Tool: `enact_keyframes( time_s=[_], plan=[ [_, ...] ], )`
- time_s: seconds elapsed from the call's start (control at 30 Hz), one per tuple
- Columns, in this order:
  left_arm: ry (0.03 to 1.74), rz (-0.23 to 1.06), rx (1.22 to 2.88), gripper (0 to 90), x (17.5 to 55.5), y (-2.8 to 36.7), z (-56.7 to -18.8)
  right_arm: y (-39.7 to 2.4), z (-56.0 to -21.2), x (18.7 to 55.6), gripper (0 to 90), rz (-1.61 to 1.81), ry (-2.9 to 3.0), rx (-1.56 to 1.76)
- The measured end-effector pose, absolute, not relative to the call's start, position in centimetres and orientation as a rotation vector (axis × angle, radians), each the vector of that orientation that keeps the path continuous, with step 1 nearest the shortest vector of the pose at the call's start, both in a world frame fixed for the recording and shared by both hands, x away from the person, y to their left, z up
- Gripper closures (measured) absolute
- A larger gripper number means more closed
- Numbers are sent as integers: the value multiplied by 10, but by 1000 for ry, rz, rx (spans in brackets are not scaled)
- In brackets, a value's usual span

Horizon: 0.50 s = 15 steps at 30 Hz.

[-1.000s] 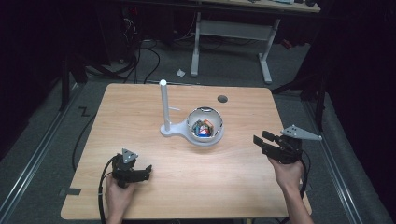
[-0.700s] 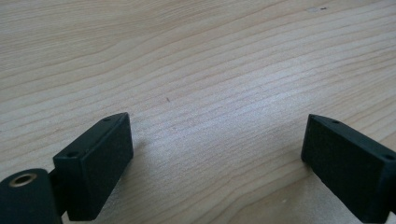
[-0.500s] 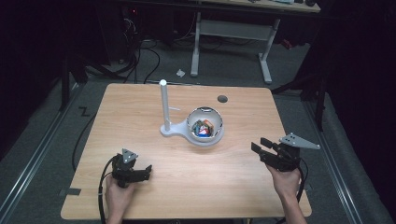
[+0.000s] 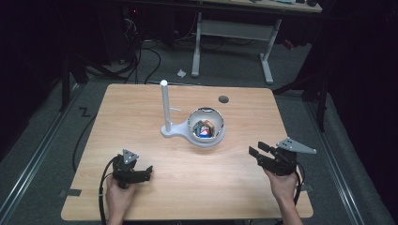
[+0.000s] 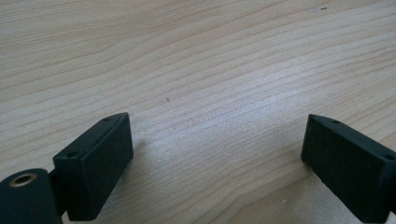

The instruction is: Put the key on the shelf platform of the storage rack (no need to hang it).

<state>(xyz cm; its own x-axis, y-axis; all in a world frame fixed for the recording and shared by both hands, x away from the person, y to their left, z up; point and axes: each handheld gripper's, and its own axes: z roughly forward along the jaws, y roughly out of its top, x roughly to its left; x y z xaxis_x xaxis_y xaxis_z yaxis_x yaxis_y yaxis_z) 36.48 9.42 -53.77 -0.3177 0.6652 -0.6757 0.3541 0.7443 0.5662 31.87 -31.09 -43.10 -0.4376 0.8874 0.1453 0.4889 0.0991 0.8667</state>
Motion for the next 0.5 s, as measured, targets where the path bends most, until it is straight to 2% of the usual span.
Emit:
enact_keyframes(
  time_s=[0.5],
  plan=[
    [1935, 387, 778, 93, 365, 94, -538, -294, -451, 323, 510, 1276, 2002, 1350]
  ],
)
